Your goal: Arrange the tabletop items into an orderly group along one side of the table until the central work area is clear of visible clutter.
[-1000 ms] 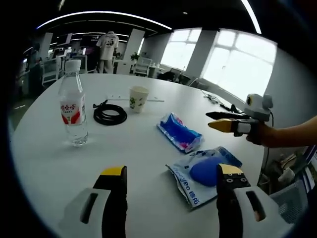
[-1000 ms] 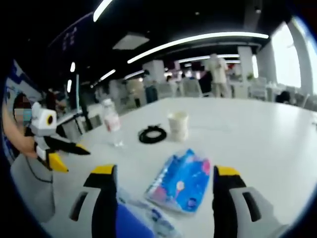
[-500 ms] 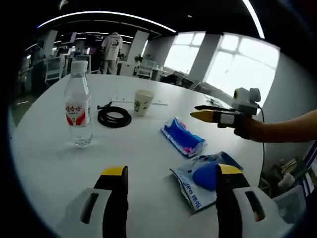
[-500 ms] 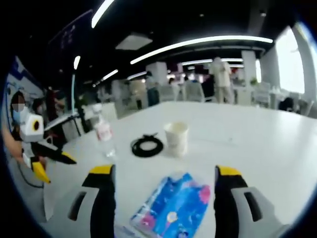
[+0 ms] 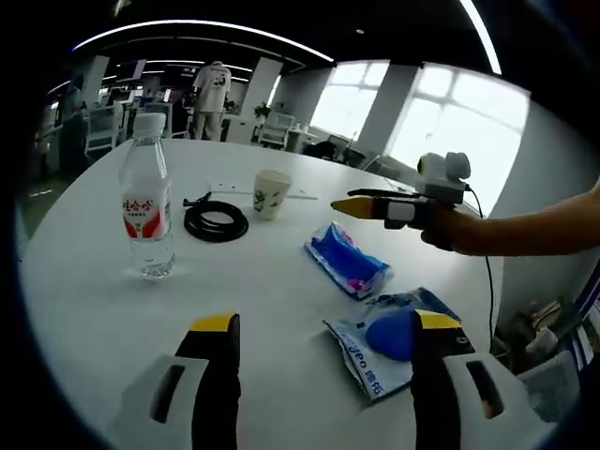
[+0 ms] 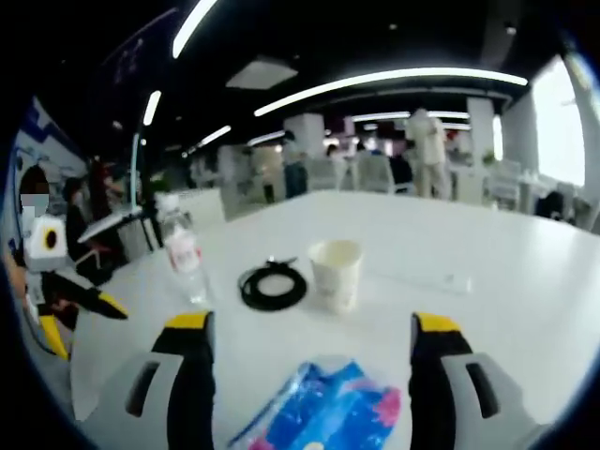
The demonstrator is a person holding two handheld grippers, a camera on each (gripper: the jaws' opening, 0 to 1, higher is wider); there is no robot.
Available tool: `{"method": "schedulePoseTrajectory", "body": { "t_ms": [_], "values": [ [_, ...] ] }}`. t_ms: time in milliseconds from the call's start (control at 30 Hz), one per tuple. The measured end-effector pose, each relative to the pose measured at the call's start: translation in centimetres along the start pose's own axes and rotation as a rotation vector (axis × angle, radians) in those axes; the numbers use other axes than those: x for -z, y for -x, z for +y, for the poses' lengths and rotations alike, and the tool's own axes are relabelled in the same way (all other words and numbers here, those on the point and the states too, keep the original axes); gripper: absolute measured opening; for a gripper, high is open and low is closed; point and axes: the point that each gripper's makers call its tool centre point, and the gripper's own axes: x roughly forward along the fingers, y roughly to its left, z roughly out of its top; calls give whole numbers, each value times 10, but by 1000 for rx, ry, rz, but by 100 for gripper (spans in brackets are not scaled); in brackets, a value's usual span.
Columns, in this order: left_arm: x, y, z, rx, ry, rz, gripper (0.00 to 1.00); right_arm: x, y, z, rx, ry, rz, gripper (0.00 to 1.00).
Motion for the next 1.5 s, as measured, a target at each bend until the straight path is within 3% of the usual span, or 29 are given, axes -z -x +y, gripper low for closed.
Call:
{"method": "schedulePoseTrajectory", "body": {
  "t_ms": [100, 233, 333, 567, 900, 1500],
  "values": [
    [-3, 3, 7, -24, -21, 0, 84, -1, -9, 0, -9, -10, -4, 88],
    [-9, 7, 18, -41, -87, 4, 87, -4, -23, 0, -22, -10, -11, 91],
    [-13, 9, 22, -46, -138, 18, 92, -7, -36, 3, -48, -30, -23, 100],
    [-22, 12, 39, -88, -133, 9, 96, -6, -52, 5, -74, -7, -10, 100],
    [-18, 16, 51, -121, -121, 16, 97, -9, -78, -6, -75, -28, -6, 100],
    [-17, 82, 97, -217, -127, -3, 98, -11, -113, -5, -104, -14, -20, 100]
  ]
}}
